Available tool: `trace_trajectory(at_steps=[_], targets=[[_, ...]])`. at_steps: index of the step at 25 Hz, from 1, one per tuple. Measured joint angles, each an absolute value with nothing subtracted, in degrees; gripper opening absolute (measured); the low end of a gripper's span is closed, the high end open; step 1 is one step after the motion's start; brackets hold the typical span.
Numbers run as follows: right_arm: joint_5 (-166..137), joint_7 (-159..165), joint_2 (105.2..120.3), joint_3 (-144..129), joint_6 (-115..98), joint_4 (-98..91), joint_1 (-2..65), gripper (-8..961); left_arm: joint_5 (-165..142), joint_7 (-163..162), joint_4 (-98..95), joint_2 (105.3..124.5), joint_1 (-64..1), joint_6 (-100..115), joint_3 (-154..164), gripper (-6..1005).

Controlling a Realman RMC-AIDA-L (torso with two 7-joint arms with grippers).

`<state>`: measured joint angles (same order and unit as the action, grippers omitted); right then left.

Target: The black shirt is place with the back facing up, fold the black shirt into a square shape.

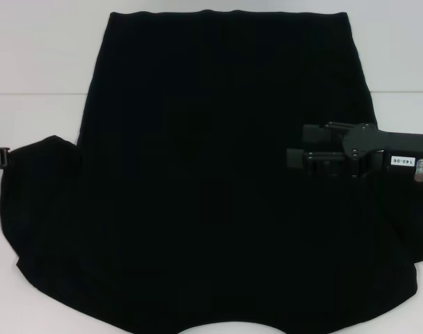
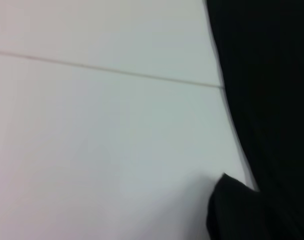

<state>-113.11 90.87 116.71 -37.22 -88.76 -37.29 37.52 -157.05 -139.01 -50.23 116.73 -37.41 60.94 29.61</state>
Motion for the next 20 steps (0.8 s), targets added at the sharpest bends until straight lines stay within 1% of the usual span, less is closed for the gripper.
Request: trace_trajectory(at_steps=[14,20], targets=[[-113.11,90.88,116.88,-37.17,-88.80,-37.27,37.47,892,-157.48,-138.69,-49.78,116.63,-37.39,54.55,29.52,17],[-113.12,90.99,116.88,-37.17,-88.82,-37.29,37.44,891,-157.49,-138.68,-49.90,116.74,-37.35,55.15,29.79,17]])
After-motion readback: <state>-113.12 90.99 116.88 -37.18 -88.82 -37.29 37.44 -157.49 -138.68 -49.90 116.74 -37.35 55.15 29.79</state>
